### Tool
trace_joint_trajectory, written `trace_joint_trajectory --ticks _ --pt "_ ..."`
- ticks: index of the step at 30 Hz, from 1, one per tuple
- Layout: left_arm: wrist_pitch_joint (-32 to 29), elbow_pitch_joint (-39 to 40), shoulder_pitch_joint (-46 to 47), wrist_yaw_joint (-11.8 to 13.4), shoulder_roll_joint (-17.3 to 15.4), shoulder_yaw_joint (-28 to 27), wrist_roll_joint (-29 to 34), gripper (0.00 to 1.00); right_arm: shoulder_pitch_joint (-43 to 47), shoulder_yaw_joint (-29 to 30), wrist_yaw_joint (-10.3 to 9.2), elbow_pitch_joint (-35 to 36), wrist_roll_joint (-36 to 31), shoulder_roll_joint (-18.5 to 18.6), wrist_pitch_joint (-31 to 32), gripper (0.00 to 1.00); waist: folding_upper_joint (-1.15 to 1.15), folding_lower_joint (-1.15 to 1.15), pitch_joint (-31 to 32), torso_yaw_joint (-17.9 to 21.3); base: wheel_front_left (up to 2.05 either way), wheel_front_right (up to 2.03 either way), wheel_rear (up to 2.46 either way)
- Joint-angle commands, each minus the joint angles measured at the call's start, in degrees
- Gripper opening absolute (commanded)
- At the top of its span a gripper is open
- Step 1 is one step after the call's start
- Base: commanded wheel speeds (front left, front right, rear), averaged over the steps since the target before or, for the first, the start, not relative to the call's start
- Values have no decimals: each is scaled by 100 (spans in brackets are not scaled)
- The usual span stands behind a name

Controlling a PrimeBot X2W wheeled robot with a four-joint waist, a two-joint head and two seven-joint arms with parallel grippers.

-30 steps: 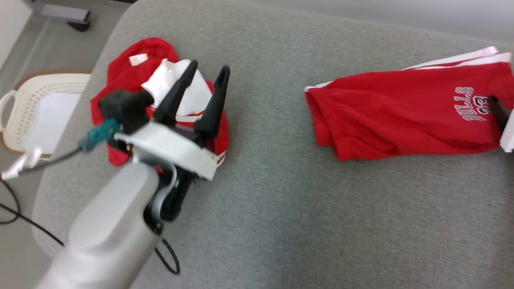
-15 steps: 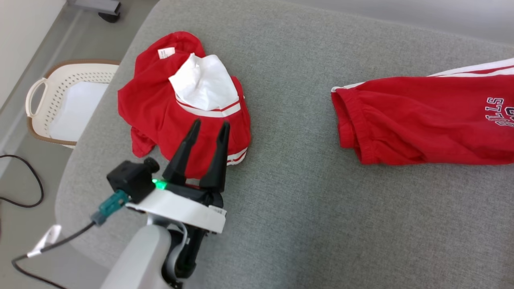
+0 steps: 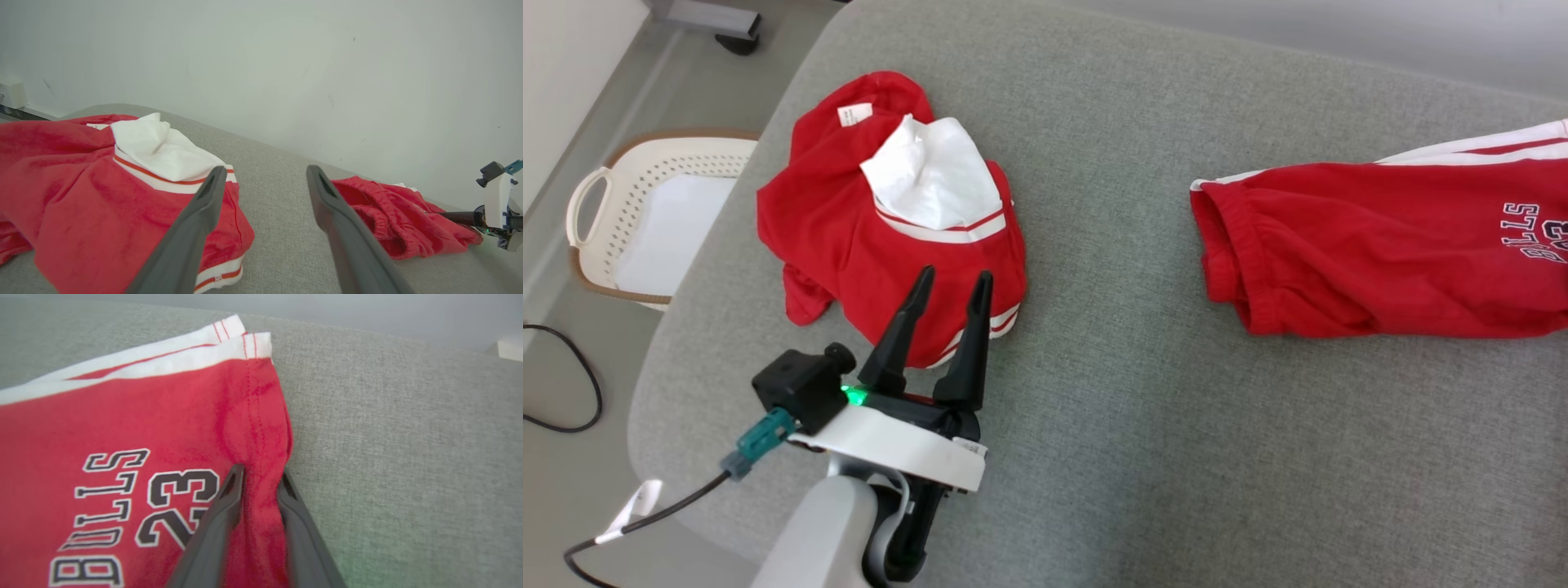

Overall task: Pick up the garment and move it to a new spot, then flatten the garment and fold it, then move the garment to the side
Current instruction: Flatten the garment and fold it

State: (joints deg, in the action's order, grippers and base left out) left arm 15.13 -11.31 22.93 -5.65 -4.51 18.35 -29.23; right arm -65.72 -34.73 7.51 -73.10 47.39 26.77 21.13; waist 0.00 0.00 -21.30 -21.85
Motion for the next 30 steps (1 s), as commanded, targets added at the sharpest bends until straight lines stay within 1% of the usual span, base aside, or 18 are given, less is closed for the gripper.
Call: trace_joint_trajectory --ticks 1,4,5,9,13,17,21,24,30 --pt "1 -19 -76 -30 12 -51 96 100 315 -14 -9 -133 -48 -105 -63 0 0 0 41 28 0 0 0" --pt "1 2 -107 -63 19 -124 275 100 284 100 -9 -107 -36 -151 -518 0 0 0 142 105 0 0 0" --pt "1 2 -107 -63 19 -124 275 100 284 100 -9 -107 -36 -151 -518 0 0 0 142 105 0 0 0" --pt "1 14 -182 -75 15 -254 551 100 355 249 -9 -80 75 -262 -1037 0 0 0 338 268 0 0 0" --pt "1 0 -309 -65 -28 -382 811 100 557 344 -9 -10 195 -389 -1405 0 0 0 562 526 0 0 0" --pt "1 7 -474 -17 -65 -538 1057 100 801 373 -10 221 329 -449 -1721 0 0 0 752 892 0 0 0" --pt "2 22 -664 12 -63 -651 1305 100 1093 407 -10 451 463 -407 -2042 0 0 0 908 1223 0 0 0" --pt "2 12 -788 16 -30 -752 1372 100 1317 404 -10 584 530 -369 -2227 0 0 0 1010 1425 0 0 0" --pt "2 -44 -1054 -7 50 -827 1527 100 1569 331 -10 640 508 -201 -2505 0 0 0 1206 1637 0 0 0"
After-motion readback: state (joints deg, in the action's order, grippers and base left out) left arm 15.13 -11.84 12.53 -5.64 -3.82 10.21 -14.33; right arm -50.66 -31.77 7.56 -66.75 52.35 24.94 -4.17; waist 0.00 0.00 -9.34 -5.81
